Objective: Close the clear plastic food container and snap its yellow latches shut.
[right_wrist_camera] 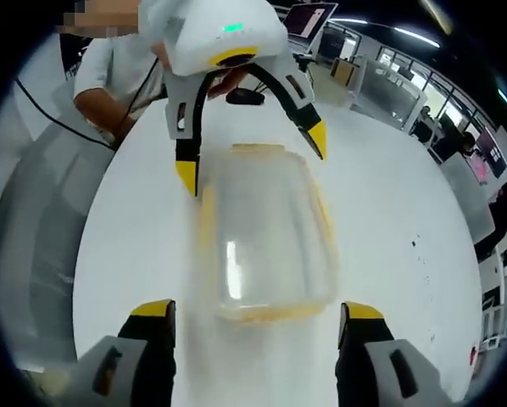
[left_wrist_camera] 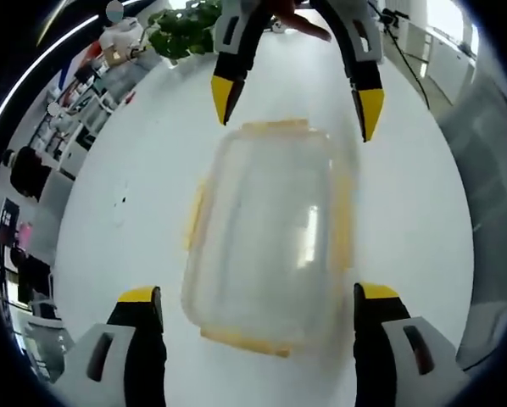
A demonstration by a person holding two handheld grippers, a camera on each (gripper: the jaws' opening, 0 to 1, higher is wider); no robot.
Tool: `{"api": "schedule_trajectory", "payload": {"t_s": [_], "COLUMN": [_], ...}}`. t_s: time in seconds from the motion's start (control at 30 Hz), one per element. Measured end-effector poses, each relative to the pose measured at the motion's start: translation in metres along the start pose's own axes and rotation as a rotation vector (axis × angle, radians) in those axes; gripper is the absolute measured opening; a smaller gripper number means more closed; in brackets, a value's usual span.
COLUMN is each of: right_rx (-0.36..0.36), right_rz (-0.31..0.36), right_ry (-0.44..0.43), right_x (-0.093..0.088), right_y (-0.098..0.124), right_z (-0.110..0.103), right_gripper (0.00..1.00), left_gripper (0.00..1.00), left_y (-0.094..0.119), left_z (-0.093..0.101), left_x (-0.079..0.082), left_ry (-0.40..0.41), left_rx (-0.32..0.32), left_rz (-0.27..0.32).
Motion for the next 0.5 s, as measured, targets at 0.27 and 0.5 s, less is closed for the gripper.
{"api": "schedule_trajectory", "payload": {"t_s": [0.27, 0.5], "right_rx": [-0.038, -0.055], "right_rz": [0.033, 0.082], "right_ry": [-0.048, -0.118], "right_x": [-0.007, -0.009], "right_y": [0.011, 0.018], "right_z": [-0.010, -0.025], "right_gripper": [0.78, 0.78], "left_gripper": [0.91, 0.91], "left_y": [0.009, 0.017], "left_z": [0.007, 0.019], "left_x": [0.005, 0.004], "left_ry": [0.030, 0.060], "left_rx": [0.024, 0.039], "left_rz": [0.024, 0.046]}}
Point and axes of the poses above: the point that each gripper's makers call its tool centre point, and the gripper's own axes: y roughly backward along the fingers, z roughly to its right, x roughly out of its top, the point moved 8 cm from there along y, roughly backward along the fingers, and after that the axes turned 11 degrees about -y, right-handed, at the moved point
